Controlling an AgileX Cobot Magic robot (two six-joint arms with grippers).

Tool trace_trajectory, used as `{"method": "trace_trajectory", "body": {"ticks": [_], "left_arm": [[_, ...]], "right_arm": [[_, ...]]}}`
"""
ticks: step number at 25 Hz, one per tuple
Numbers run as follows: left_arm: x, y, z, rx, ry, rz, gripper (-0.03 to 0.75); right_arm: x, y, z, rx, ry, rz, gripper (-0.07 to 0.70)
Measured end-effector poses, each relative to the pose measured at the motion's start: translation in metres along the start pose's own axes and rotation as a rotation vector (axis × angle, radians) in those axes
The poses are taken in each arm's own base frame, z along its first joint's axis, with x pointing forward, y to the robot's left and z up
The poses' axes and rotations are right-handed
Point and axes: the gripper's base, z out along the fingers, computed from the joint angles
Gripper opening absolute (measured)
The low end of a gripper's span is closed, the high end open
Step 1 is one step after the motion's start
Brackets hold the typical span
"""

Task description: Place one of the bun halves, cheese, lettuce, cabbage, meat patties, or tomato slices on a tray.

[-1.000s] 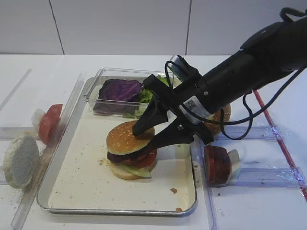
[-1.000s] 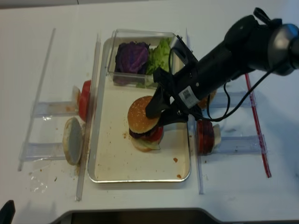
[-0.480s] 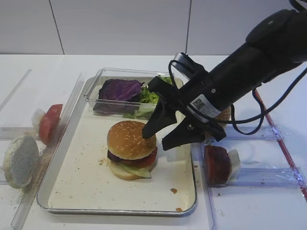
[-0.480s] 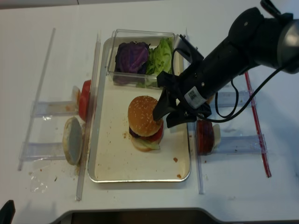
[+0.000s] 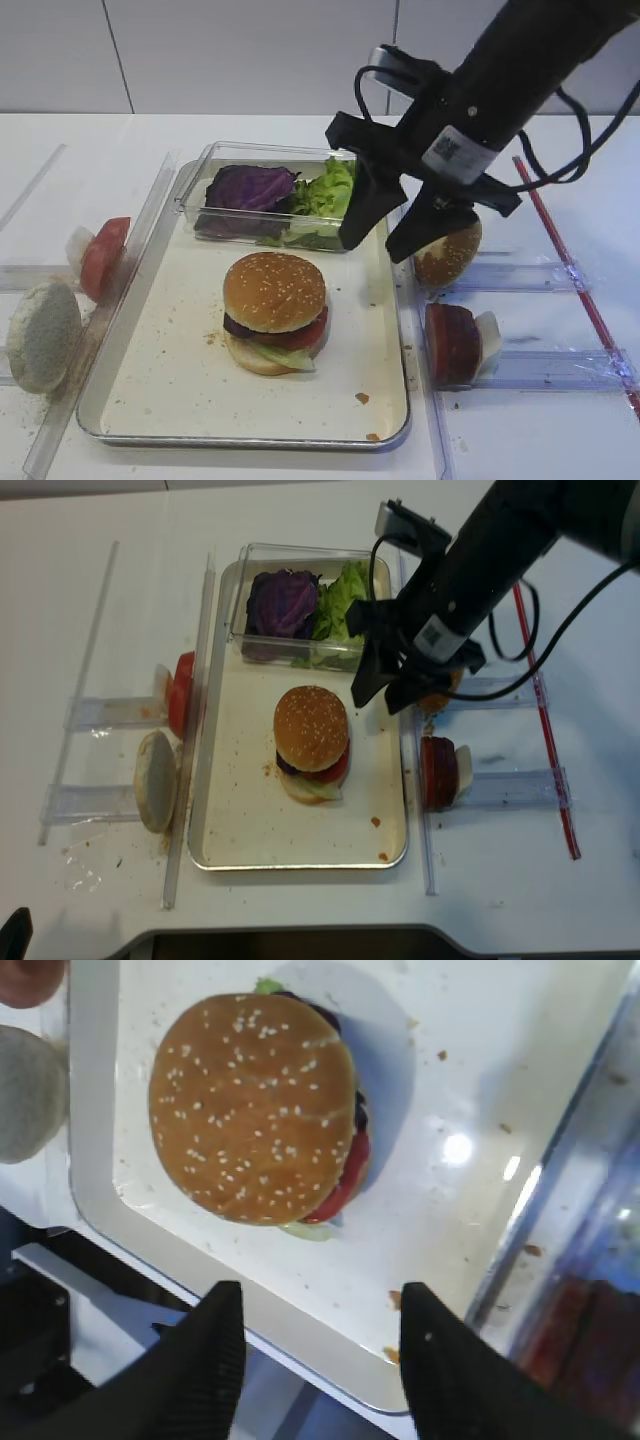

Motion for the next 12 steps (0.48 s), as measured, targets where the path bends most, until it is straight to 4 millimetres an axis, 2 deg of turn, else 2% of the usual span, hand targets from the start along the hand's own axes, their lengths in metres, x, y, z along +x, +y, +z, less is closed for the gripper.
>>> {"method": "trace_trajectory", "body": {"ticks": [5, 12], "left_arm": [[0.000, 0.000, 0.000, 0.000, 0.000, 0.000, 0.413], [0.000, 0.000, 0.000, 0.000, 0.000, 0.000, 0.413]], "right_arm": [[-0.009, 0.001, -0.025, 0.177, -0.041, -0.012, 0.382], [-0.004, 0.000, -0.047, 0.317, -0.105, -0.012, 0.382]]}}
